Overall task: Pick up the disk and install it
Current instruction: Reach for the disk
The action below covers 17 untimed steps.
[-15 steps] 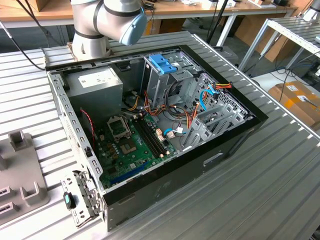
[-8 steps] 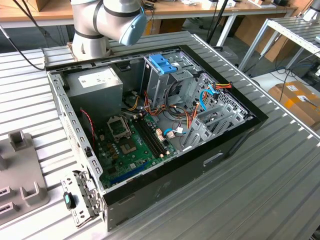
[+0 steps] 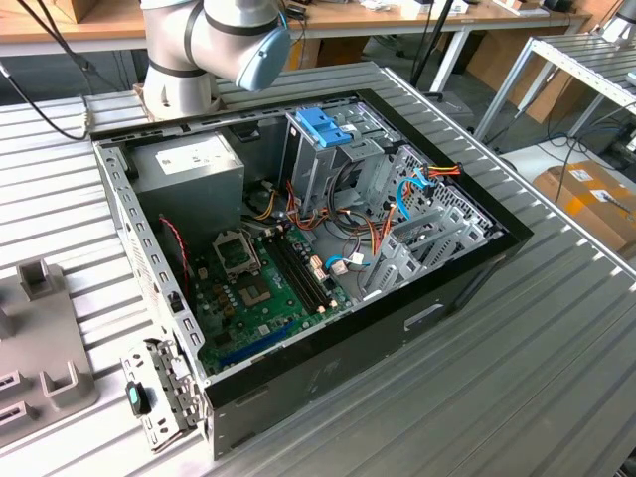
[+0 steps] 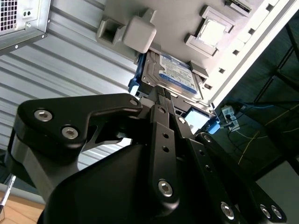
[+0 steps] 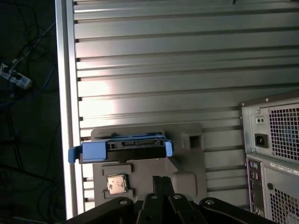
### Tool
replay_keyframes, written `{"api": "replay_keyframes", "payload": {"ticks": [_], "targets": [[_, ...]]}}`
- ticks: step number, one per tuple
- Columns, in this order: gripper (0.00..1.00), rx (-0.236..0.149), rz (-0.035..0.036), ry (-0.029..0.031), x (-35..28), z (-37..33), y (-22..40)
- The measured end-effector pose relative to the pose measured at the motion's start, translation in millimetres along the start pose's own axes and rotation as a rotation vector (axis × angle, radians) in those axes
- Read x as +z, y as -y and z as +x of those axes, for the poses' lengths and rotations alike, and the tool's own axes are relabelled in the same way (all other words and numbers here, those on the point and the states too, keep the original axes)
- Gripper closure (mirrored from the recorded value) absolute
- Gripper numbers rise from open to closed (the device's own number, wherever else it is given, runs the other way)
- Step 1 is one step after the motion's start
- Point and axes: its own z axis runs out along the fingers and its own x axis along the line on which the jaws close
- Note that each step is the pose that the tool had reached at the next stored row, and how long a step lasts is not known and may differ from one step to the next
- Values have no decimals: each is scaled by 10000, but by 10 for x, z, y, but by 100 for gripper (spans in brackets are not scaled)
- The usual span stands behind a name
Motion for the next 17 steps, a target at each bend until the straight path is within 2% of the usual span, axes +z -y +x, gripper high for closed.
{"api": "replay_keyframes", "payload": {"ticks": [4,11,17], "targets": [[89,0,0,0,1,56,4],[89,1,-1,1,2,68,1],[89,-1,21,2,8,75,-97]]}}
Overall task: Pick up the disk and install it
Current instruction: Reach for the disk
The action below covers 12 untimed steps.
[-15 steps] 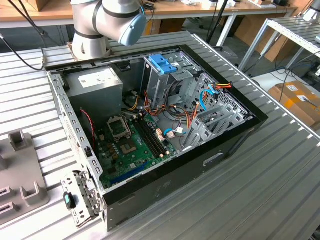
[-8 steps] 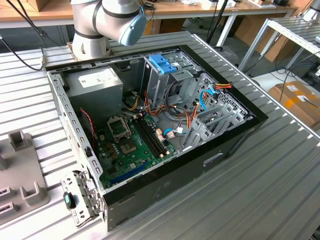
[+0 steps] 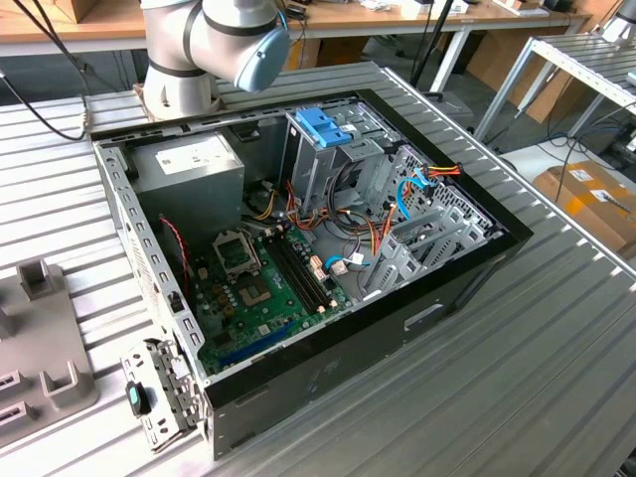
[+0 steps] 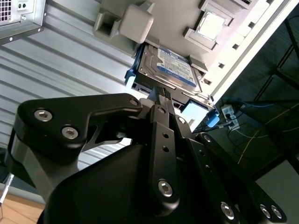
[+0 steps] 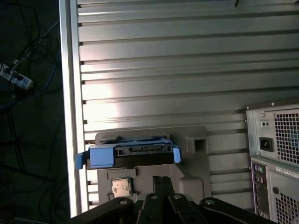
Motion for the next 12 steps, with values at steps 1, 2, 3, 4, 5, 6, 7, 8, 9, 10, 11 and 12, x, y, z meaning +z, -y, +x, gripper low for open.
{"api": "replay_keyframes", "payload": {"ticks": [1,2,3,4,5,6,7,8,9,10,11,12], "targets": [[89,0,2,0,1,1,-14],[89,0,5,0,2,3,-31],[89,0,7,1,2,5,-49],[89,0,10,0,3,7,-70],[89,0,13,1,4,9,-87],[89,0,16,2,6,12,-111],[89,0,19,2,6,16,-132],[89,0,20,2,7,18,-145],[89,-1,20,3,8,18,-151],[89,-2,20,2,8,18,-151],[89,0,21,1,7,18,-153],[89,0,20,2,7,19,-153]]}}
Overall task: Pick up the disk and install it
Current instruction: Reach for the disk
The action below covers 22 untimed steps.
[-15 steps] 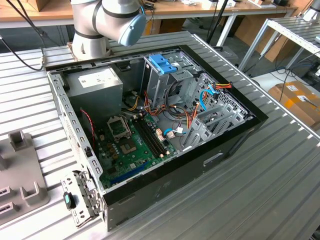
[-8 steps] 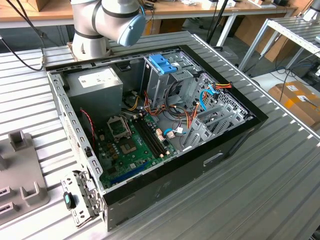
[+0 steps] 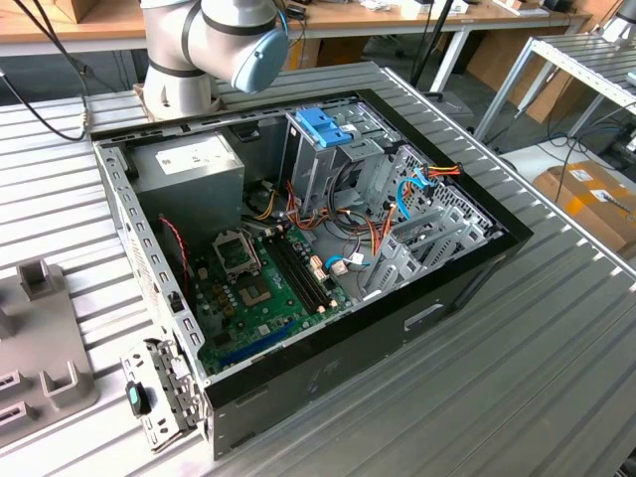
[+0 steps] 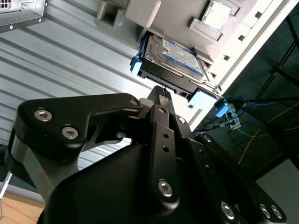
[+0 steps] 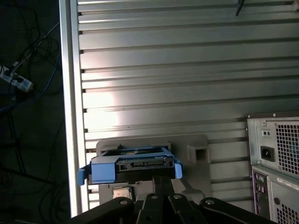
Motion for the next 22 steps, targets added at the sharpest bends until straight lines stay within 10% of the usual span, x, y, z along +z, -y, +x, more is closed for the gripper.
{"api": "replay_keyframes", "payload": {"ticks": [22], "targets": [[89,-2,0,-1,-2,164,2]]}}
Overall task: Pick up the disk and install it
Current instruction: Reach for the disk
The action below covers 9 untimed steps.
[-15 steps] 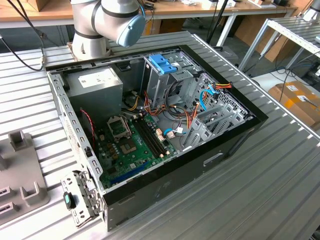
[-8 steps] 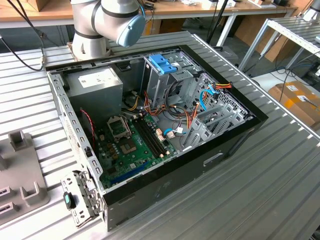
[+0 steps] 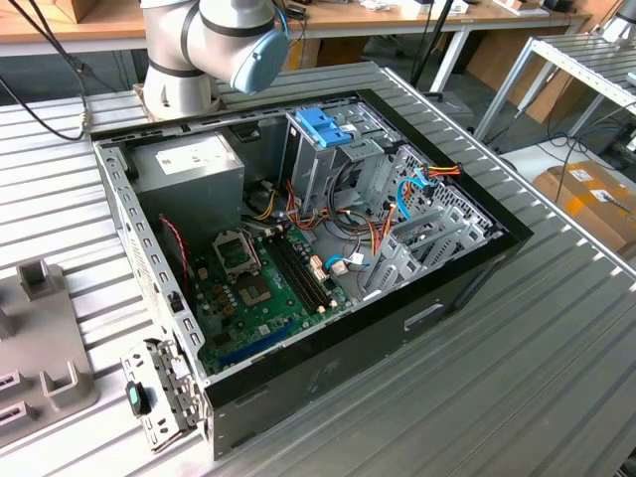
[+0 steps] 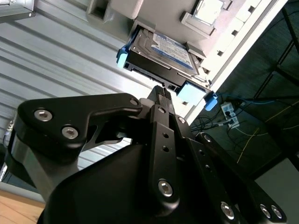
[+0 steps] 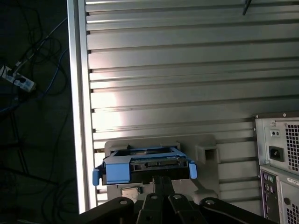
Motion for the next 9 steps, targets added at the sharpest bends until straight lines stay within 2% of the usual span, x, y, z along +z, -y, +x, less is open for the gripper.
{"api": "replay_keyframes", "payload": {"ticks": [9], "targets": [[89,2,0,0,0,13,1]]}}
